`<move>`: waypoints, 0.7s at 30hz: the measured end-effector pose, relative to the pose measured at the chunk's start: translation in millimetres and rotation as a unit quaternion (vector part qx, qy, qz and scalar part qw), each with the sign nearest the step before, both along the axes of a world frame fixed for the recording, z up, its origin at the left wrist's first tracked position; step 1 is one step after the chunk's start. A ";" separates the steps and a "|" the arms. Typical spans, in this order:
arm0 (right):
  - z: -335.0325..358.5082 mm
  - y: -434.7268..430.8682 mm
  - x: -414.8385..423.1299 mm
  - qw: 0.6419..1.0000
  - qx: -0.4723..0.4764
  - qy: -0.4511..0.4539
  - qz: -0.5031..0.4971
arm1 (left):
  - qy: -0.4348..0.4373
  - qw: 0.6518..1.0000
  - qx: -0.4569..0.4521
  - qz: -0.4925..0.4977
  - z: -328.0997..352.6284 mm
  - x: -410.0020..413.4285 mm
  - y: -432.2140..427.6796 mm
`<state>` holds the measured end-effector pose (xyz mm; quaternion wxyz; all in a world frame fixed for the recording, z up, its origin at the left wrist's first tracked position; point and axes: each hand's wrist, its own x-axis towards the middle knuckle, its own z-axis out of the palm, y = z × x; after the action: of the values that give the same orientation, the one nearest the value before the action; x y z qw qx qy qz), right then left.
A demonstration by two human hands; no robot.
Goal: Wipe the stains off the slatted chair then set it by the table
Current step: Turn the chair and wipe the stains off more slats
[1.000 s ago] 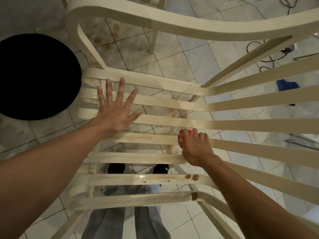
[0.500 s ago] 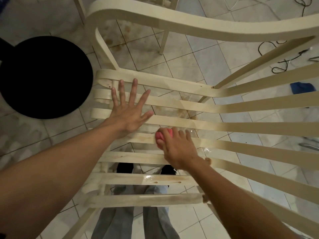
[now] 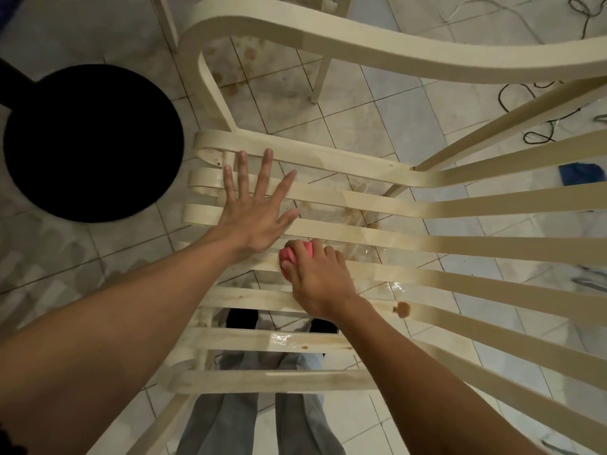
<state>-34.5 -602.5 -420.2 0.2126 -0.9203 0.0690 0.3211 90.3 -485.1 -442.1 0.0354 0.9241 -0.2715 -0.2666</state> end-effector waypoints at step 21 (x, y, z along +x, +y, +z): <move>2.5 37.9 14.4 0.999 0.031 -0.024 -0.015 | 0.250 0.815 -0.212 0.477 -4.5 -8.3 95.3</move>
<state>-20.0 -564.6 -417.8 0.2478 -0.9195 0.0678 0.2976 82.0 -389.8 -446.7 0.4195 0.8090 0.1722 -0.3740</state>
